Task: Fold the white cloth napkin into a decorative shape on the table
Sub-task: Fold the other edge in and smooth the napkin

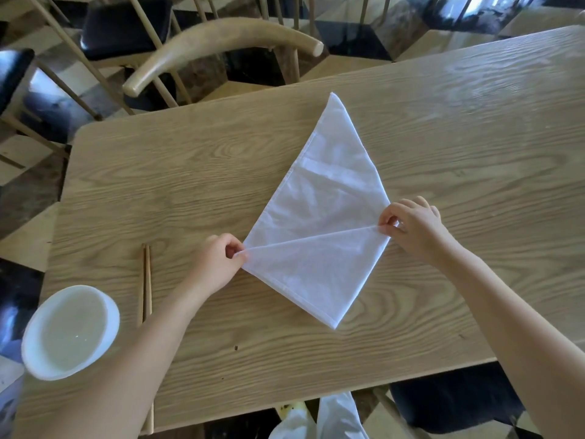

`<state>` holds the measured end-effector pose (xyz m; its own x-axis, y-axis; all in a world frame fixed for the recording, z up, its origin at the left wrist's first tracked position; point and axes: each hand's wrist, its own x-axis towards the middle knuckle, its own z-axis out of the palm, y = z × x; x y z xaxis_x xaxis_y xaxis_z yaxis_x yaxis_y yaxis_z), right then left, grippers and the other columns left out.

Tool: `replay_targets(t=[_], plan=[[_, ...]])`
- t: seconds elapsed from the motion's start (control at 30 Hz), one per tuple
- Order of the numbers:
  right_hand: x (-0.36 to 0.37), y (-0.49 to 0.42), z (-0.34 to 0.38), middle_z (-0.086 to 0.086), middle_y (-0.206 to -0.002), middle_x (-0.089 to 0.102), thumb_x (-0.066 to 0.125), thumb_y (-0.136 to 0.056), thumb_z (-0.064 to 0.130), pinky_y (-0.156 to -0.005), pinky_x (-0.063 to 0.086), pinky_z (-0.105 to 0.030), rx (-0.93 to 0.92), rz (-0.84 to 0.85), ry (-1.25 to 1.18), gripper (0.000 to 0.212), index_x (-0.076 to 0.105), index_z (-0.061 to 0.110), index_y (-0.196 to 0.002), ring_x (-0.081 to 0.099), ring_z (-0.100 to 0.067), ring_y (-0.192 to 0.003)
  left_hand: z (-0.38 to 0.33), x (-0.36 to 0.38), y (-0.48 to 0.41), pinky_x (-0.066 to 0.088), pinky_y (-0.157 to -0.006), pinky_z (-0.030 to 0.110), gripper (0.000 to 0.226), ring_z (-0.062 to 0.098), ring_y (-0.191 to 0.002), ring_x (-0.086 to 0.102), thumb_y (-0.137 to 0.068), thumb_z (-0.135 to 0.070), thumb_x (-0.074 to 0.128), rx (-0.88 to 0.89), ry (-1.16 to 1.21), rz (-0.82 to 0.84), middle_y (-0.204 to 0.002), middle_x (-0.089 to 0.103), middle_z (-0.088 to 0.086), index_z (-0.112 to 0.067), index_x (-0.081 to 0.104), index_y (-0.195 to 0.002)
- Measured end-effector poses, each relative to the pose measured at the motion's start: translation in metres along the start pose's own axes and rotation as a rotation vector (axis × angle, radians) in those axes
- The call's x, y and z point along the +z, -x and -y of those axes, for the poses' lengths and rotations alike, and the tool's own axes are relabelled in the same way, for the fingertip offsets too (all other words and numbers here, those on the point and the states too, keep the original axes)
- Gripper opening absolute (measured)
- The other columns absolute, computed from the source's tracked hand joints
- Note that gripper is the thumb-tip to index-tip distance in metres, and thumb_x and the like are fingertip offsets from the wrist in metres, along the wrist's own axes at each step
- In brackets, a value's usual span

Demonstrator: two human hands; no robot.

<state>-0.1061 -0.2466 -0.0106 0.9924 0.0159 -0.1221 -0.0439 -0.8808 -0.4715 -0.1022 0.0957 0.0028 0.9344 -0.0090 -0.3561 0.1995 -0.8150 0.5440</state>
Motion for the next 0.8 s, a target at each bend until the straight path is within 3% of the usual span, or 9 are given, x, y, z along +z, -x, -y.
replay_targets(t=[0.1,0.2,0.3,0.4,0.5,0.6,0.7,0.8], plan=[[0.009,0.014,0.016,-0.004,-0.095,0.060,0.062,-0.081,0.010,-0.082,0.031,-0.037,0.075,-0.138,0.055,0.012,0.063,0.016,-0.092,0.043,-0.030,-0.099,-0.009,0.006,0.009,0.043,-0.072,0.032,0.014,0.023,-0.085,0.053,-0.076,-0.008,0.065,0.042,-0.081,-0.141,-0.099,0.057,0.011,-0.015,0.062,-0.087],[0.031,0.036,0.055,-0.015,-0.112,0.062,0.062,-0.080,0.006,-0.090,0.041,-0.046,-0.008,-0.264,0.086,0.028,0.061,0.006,-0.108,0.051,-0.039,-0.107,-0.030,0.030,0.027,0.045,-0.086,0.043,0.036,0.034,-0.098,0.057,-0.074,0.005,0.059,0.367,-0.204,-0.296,-0.108,0.061,0.014,-0.006,0.061,-0.108],[0.067,0.052,0.098,-0.019,-0.137,0.049,0.049,-0.091,0.014,-0.111,0.031,-0.048,-0.182,-0.092,0.030,0.042,0.048,-0.001,-0.130,0.040,-0.035,-0.132,-0.048,0.064,0.040,0.033,-0.108,0.047,0.041,0.033,-0.125,0.048,-0.086,-0.005,0.046,0.567,-0.309,-0.150,-0.132,0.055,0.016,-0.003,0.052,-0.127],[0.088,0.058,0.110,-0.010,-0.152,0.028,0.026,-0.097,0.032,-0.118,0.010,-0.037,-0.197,-0.022,0.081,0.053,0.029,0.006,-0.143,0.017,-0.022,-0.143,-0.039,0.076,0.034,0.024,-0.111,0.056,0.054,0.029,-0.137,0.029,-0.091,-0.028,0.026,0.514,-0.485,-0.087,-0.147,0.034,0.011,-0.004,0.037,-0.138],[0.088,0.054,0.092,-0.005,-0.153,0.024,0.025,-0.094,0.044,-0.118,0.009,-0.038,-0.130,-0.064,0.172,0.061,0.027,0.010,-0.144,0.016,-0.020,-0.143,-0.024,0.073,0.026,0.016,-0.115,0.050,0.068,0.026,-0.141,0.018,-0.090,-0.048,0.023,0.414,-0.544,-0.114,-0.152,0.021,0.010,-0.005,0.025,-0.143],[0.078,0.048,0.069,-0.007,-0.154,0.022,0.024,-0.091,0.047,-0.116,0.004,-0.036,0.010,-0.116,0.217,0.065,0.022,0.010,-0.145,0.014,-0.020,-0.143,-0.021,0.071,0.026,0.013,-0.115,0.044,0.071,0.026,-0.142,0.017,-0.090,-0.051,0.026,0.399,-0.566,-0.118,-0.153,0.022,0.013,-0.004,0.024,-0.143],[0.070,0.042,0.051,-0.006,-0.157,0.008,0.016,-0.091,0.052,-0.117,-0.006,-0.033,0.120,-0.118,0.246,0.070,0.009,0.010,-0.147,0.000,-0.015,-0.144,-0.022,0.070,0.026,0.010,-0.115,0.042,0.073,0.025,-0.143,0.013,-0.089,-0.052,0.024,0.389,-0.578,-0.113,-0.154,0.019,0.012,-0.005,0.020,-0.145],[0.062,0.036,0.037,-0.006,-0.158,0.002,0.022,-0.094,0.049,-0.118,-0.007,-0.036,0.181,-0.130,0.237,0.068,0.004,0.010,-0.147,-0.004,-0.013,-0.144,-0.022,0.069,0.026,0.006,-0.115,0.040,0.074,0.023,-0.143,0.010,-0.089,-0.054,0.021,0.383,-0.586,-0.118,-0.155,0.015,0.011,-0.006,0.017,-0.145]])
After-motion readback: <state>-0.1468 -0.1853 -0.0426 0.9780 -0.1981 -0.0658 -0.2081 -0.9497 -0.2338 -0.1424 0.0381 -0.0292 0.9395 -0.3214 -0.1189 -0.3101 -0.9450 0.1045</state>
